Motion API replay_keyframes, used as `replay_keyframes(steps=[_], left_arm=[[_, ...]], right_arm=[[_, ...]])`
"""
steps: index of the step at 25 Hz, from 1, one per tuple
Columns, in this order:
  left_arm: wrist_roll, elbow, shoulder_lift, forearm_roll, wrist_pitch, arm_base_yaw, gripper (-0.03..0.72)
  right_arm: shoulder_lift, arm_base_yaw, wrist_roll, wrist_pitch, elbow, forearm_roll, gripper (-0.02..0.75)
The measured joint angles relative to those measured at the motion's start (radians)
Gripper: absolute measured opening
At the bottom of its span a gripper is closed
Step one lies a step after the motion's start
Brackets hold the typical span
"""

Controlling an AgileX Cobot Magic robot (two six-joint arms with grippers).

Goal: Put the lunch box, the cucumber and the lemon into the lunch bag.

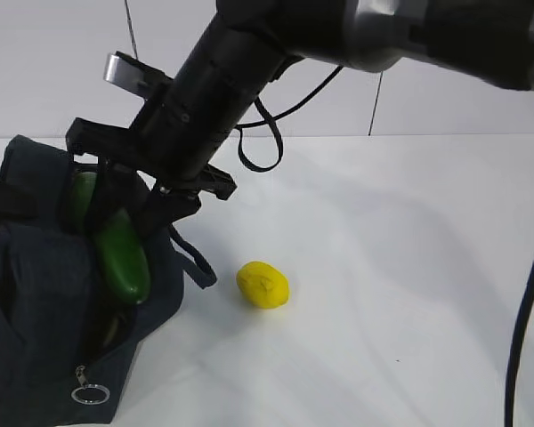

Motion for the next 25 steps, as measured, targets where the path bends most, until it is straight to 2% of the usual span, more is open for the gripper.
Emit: replay_keyframes(steps=[25], left_arm=[[0.002,0.0,0.0,-0.002,0.008,0.0,-0.006]], right_arm=[[0.026,0.026,-0.029,-0.068,0.001,0.01,0.356]])
